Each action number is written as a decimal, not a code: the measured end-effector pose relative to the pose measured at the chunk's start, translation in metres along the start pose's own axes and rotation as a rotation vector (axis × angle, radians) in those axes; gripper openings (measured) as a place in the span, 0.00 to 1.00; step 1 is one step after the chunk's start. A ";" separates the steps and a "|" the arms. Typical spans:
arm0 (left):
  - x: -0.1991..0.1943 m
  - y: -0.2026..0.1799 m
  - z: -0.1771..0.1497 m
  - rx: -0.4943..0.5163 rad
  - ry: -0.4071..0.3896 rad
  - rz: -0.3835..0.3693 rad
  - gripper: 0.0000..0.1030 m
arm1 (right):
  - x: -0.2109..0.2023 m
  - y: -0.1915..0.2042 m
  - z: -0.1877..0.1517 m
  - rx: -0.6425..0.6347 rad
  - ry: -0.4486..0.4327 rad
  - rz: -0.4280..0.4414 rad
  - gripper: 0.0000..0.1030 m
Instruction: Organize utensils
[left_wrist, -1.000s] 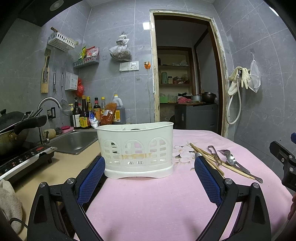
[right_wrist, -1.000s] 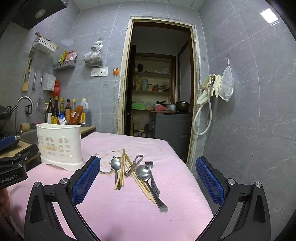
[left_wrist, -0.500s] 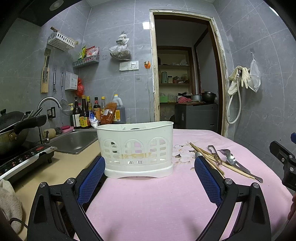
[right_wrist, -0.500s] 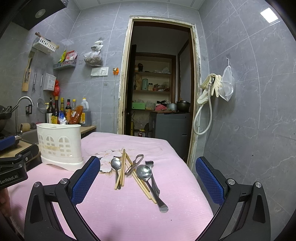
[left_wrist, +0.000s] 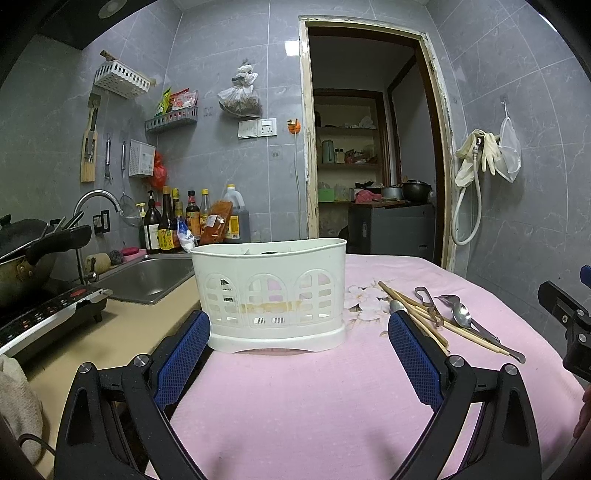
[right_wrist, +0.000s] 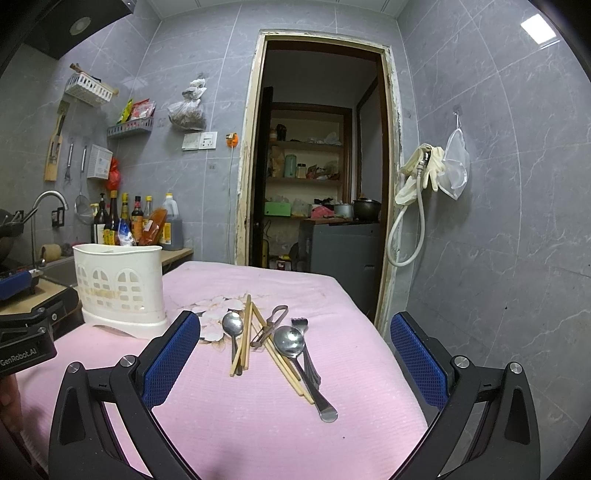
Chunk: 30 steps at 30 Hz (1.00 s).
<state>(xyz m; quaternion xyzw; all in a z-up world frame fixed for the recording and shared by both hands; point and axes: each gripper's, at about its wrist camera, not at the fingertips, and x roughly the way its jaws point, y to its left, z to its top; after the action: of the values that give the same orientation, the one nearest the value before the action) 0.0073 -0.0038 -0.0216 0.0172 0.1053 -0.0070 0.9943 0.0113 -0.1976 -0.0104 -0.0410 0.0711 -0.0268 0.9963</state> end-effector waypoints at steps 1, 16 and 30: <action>0.000 0.000 0.000 0.000 0.000 -0.001 0.92 | 0.000 0.002 -0.001 0.000 0.000 0.000 1.00; 0.005 0.004 0.000 -0.011 0.024 -0.008 0.92 | 0.005 0.019 -0.019 0.003 0.015 0.008 1.00; 0.019 0.001 0.021 0.029 0.025 -0.022 0.92 | 0.020 -0.004 -0.008 0.012 0.061 0.061 1.00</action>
<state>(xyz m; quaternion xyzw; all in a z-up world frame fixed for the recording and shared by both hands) 0.0301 -0.0035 -0.0051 0.0305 0.1177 -0.0192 0.9924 0.0295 -0.2037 -0.0203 -0.0320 0.1027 0.0019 0.9942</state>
